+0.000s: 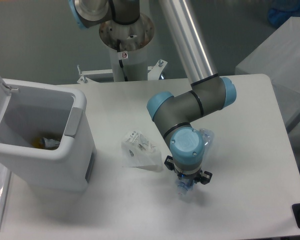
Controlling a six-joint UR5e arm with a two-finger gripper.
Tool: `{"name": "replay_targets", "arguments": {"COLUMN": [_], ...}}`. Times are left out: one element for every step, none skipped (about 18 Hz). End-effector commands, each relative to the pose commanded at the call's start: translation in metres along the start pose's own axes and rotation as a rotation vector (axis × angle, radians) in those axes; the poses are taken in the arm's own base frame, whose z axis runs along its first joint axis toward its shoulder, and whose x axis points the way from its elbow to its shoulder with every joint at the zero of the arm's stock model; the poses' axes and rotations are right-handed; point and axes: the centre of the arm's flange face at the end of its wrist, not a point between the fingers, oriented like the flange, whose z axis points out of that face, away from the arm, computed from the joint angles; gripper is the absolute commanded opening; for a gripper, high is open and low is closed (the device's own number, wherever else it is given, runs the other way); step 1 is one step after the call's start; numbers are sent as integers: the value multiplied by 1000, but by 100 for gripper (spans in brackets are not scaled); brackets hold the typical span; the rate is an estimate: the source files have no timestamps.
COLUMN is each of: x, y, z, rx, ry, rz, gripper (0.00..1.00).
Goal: Place the trash in the trash can
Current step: 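Close the gripper on the bottle's cap end, then lift the bottle and carry it over the white trash bin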
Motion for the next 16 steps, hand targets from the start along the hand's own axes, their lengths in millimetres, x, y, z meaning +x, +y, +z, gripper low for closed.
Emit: {"name": "replay_targets", "arguments": {"x": [-4,-6,-12,-15,-19,-22,-24,-28,-30,-31,-30,-29,-27,-24,-24,-22], "y": [-1,-2,1,3,7,8,10,15,17,19,23,26,27,27,29,28], "z": [-7,-17,-27,-35,-46,-58,-72,-86,-100,-116,-132,-149,-164,-177,-190,-206], "rx": [27,62,98,135,175,216,261,308,360,416,471,527,585,639,692,744], "ry": [5,9,17,28,37,46,54,65,78,93,111,129,153,180,206,226], "rz": [-11,-18,-32,-43,-54,-61,-72,-88,-96,-100,-110,-119,-126,-133,-144,-147], "gripper": [62,62,62,62,62,62,62,62,62,62,62,62,62,62,62,62]}}
